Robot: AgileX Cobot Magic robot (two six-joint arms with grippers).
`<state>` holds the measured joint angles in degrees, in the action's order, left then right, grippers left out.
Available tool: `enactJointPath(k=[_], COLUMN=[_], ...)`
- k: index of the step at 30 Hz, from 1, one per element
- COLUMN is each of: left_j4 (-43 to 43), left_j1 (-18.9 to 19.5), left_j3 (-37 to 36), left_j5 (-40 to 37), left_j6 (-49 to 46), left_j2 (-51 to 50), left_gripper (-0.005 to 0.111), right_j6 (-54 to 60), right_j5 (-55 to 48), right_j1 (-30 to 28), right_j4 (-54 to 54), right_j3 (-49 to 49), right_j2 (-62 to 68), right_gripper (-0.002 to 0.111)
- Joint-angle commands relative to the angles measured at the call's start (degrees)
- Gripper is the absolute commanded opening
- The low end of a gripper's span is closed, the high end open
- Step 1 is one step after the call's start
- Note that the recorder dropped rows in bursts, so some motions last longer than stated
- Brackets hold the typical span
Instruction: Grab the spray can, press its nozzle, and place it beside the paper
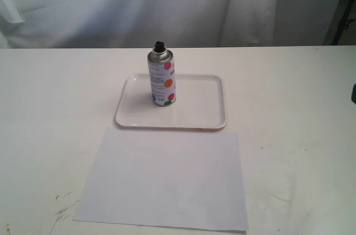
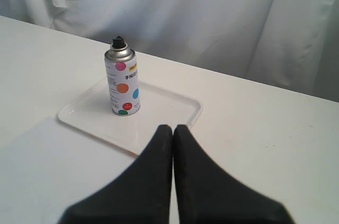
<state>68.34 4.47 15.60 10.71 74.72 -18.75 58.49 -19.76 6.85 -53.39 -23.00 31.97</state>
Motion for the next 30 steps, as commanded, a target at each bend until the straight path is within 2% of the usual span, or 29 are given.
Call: enactJointPath(k=[1, 3, 5, 7, 9, 11, 14, 21, 23, 24, 28, 30], left_j4=[-30.7, -38.9, -42.1, -38.2, -29.8, -25.1, -24.9, -25.4, -30.4, -35.6, -62.4, -70.8], left_j1=[-0.1, -0.1, -0.1, -0.1, -0.1, -0.1, -0.1, -0.1, -0.1, -0.1, -0.1, -0.1], left_j3=[-5.5, -8.4, -10.2, -11.3, -12.3, -13.0, -13.6, -14.0, -14.0, -14.0, -14.1, -14.1], left_j5=[-0.5, -0.5, -0.6, -0.7, -0.6, -3.6, -7.2, -8.4, -10.0, -11.1, -14.8, -15.7], left_j6=[-29.3, -37.1, -40.8, -39.6, -33.3, -26.7, -23.5, -23.8, -27.0, -29.9, -58.7, -68.7], left_j2=[3.4, 5.2, 7.2, 9.1, 10.5, 11.5, 12.7, 17.1, 17.4, 17.4, 17.4, 17.4], left_gripper=[0.000, 0.000, 0.000, 0.000, 0.000, 0.000, 0.000, 0.000, 0.000, 0.000, 0.000, 0.000], right_j6=[0.0, 0.0, 0.0, 0.0, 0.0, 0.0, 0.0, 0.0, 0.0, 0.0, 0.0, 0.0], right_j5=[0.0, 0.0, 0.0, 0.0, 0.0, 0.0, 0.0, 0.0, 0.0, 0.0, 0.0, 0.0], right_j1=[-0.2, -0.2, -0.2, -0.2, -0.2, -0.2, -0.2, -0.2, -0.2, -0.2, -0.2, -0.2], right_j4=[0.1, 0.1, 0.1, 0.1, 0.1, 0.1, 0.1, 0.1, 0.1, 0.1, 0.1, 0.1], right_j3=[0.2, 0.2, 0.2, 0.2, 0.2, 0.2, 0.2, 0.2, 0.2, 0.2, 0.2, 0.2], right_j2=[-0.3, -0.3, -0.3, -0.3, -0.3, -0.3, -0.3, -0.3, -0.3, -0.3, -0.3, -0.3], right_gripper=[0.000, 0.000, 0.000, 0.000, 0.000, 0.000, 0.000, 0.000, 0.000, 0.000, 0.000, 0.000])
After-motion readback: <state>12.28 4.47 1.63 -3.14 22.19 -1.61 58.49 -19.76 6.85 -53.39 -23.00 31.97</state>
